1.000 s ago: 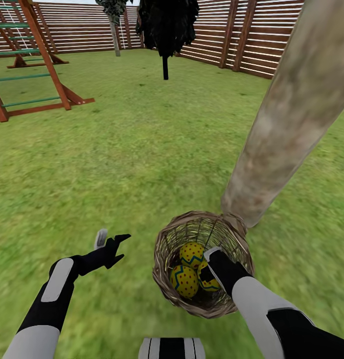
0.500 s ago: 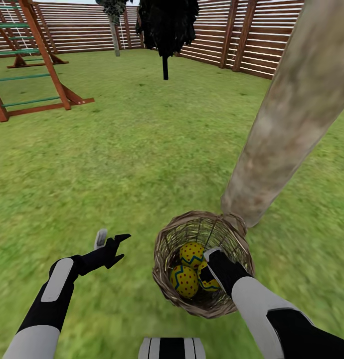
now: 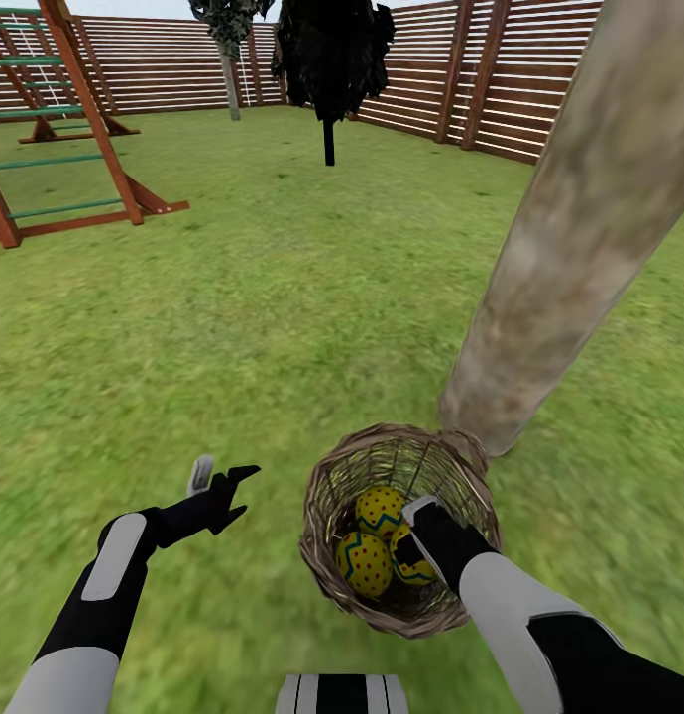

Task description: Take the three Easter eggs out of the wicker basket on the lawn in the garden, then place them on the lawn next to a single tree (choose any tree) so that all three eggs are next to the same tree and none are left in the basket.

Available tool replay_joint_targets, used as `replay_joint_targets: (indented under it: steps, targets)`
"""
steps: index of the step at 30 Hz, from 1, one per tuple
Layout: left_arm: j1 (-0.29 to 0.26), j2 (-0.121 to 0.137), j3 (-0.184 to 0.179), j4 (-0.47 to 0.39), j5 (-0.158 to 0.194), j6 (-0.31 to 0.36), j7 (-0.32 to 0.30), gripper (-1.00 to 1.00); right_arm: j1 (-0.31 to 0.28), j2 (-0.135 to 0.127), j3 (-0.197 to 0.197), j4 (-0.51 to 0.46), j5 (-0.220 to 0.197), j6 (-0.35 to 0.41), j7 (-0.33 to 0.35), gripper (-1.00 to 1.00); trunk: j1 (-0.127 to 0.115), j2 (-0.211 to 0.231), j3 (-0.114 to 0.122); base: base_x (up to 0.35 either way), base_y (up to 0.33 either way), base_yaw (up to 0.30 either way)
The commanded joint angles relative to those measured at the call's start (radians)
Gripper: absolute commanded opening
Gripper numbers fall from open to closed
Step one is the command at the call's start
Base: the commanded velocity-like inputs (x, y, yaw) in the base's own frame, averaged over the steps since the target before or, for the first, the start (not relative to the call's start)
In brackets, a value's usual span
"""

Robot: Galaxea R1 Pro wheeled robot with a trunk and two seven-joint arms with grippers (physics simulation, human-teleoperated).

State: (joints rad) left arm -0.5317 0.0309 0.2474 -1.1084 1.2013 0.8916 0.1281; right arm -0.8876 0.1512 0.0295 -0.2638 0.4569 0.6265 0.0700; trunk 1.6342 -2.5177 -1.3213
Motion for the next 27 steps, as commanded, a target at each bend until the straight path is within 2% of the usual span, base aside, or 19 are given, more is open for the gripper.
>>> replay_joint_targets:
  steps: [1, 8, 11, 15, 27]
  targets:
    - [-0.001, 0.0, 0.001, -0.001, 0.011, 0.004, 0.01, 1.0, 0.001, 0.001, -0.003, 0.002, -0.04, 0.006, 0.02, -1.0, 0.0, 0.0, -0.001, 0.0, 0.0, 0.0]
    - [-0.001, 0.0, 0.002, -0.001, 0.012, 0.004, 0.01, 1.0, 0.001, 0.0, -0.003, 0.002, -0.04, 0.006, 0.022, -1.0, -0.001, 0.001, 0.011, 0.0, 0.0, 0.0]
    - [-0.001, 0.0, 0.002, -0.001, 0.012, 0.004, 0.01, 1.0, 0.001, -0.006, -0.004, -0.001, -0.04, 0.007, 0.023, -1.0, -0.001, 0.001, 0.011, 0.0, 0.0, 0.0]
    - [-0.001, 0.0, 0.001, -0.001, 0.012, 0.004, 0.01, 1.0, 0.001, -0.008, -0.005, -0.011, -0.035, 0.063, 0.025, -1.0, -0.001, 0.001, 0.011, 0.0, 0.0, 0.0]
    - [-0.001, 0.0, 0.001, 0.001, 0.009, 0.004, 0.01, 1.0, 0.001, -0.01, -0.005, -0.011, -0.037, 0.066, 0.028, -1.0, -0.001, 0.001, 0.011, 0.0, 0.0, 0.0]
